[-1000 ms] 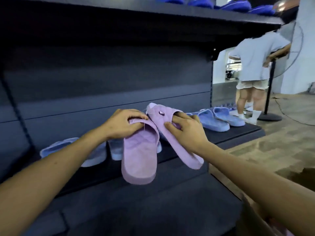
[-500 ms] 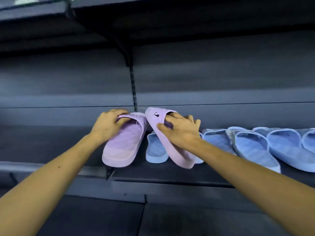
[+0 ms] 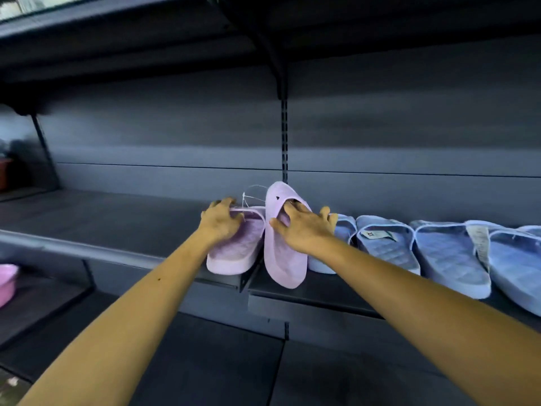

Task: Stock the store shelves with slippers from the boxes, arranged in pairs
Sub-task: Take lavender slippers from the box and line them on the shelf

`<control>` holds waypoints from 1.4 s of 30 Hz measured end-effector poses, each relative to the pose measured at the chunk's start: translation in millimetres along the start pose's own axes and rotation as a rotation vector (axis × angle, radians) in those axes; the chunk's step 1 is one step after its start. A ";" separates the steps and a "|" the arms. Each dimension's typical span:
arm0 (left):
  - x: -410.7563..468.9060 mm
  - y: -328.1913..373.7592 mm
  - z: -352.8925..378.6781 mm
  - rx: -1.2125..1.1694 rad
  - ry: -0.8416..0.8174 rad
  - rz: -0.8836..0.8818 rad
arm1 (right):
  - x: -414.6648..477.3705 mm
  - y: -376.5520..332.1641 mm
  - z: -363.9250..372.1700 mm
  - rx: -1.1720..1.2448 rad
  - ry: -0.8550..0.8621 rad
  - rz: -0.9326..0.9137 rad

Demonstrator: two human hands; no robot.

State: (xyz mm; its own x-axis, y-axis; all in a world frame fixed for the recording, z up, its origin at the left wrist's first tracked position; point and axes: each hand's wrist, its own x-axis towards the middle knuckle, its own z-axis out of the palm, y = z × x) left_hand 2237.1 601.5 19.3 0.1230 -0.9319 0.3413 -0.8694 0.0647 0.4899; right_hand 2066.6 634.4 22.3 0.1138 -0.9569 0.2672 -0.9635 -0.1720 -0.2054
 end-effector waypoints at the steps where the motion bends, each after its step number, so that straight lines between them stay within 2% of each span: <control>1: -3.0 -1.9 3.3 0.039 -0.015 -0.003 | 1.1 0.7 5.7 0.012 -0.001 0.003; 4: -16.1 -6.7 14.6 0.133 -0.115 0.017 | 3.4 -3.7 18.6 0.085 0.008 0.011; 7: -23.4 -7.7 19.3 0.124 -0.190 -0.029 | 5.7 -8.0 28.6 0.196 -0.022 0.058; 11: -11.7 -7.9 16.0 0.144 -0.178 -0.045 | 9.8 -8.0 41.3 0.269 -0.011 0.079; 16: 15.2 -15.0 21.3 0.102 -0.148 -0.053 | 25.6 -10.5 61.8 0.186 -0.108 0.090; 26: 34.1 -15.9 34.3 0.116 -0.135 -0.003 | 55.3 -15.1 62.9 0.129 -0.175 0.184; 28: 31.3 -14.7 34.0 0.163 -0.050 0.023 | 58.7 -14.3 62.9 0.113 -0.188 0.193; 31: 17.8 -8.3 31.9 0.315 0.234 0.126 | 56.1 -12.5 62.1 0.123 -0.204 0.199; 32: 12.0 -5.1 31.1 0.296 0.234 0.126 | 53.3 -11.3 60.2 0.124 -0.204 0.189; 34: 2.3 -0.6 30.7 0.238 0.124 0.103 | 49.8 -7.7 56.1 0.122 -0.218 0.167; 37: -4.3 4.2 30.8 0.338 -0.038 0.116 | 48.2 -0.3 56.7 0.068 -0.235 0.119; 39: -8.4 6.5 31.0 0.365 -0.145 0.113 | 49.4 6.4 65.6 0.065 -0.168 0.065; 42: -8.5 7.3 28.2 0.245 -0.213 0.079 | 51.6 11.8 72.9 0.123 -0.107 0.013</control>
State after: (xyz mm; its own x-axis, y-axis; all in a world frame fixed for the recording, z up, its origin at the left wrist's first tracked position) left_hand 2216.2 599.9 -2.6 -0.0293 -0.9828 0.1826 -0.9648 0.0756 0.2519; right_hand 2078.8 565.9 -35.0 0.1330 -0.9776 0.1629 -0.9288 -0.1803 -0.3237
